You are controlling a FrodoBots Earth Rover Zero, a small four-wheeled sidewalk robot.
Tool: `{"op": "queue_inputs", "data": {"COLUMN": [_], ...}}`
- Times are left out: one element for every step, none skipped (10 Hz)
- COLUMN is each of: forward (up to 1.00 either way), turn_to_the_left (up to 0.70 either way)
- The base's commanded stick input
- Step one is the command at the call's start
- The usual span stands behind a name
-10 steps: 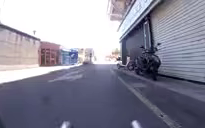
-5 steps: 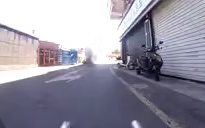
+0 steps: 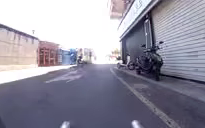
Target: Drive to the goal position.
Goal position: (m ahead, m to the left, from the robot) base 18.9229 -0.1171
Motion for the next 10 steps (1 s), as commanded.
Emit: {"op": "queue_inputs", "data": {"forward": [0.45, 0.45, 0.45, 0.45, 0.45, 0.45, 0.45, 0.45, 0.45, 0.45], "turn_to_the_left": [0.00, 0.00, 0.00, 0.00, 0.00, 0.00, 0.00, 0.00, 0.00, 0.00]}}
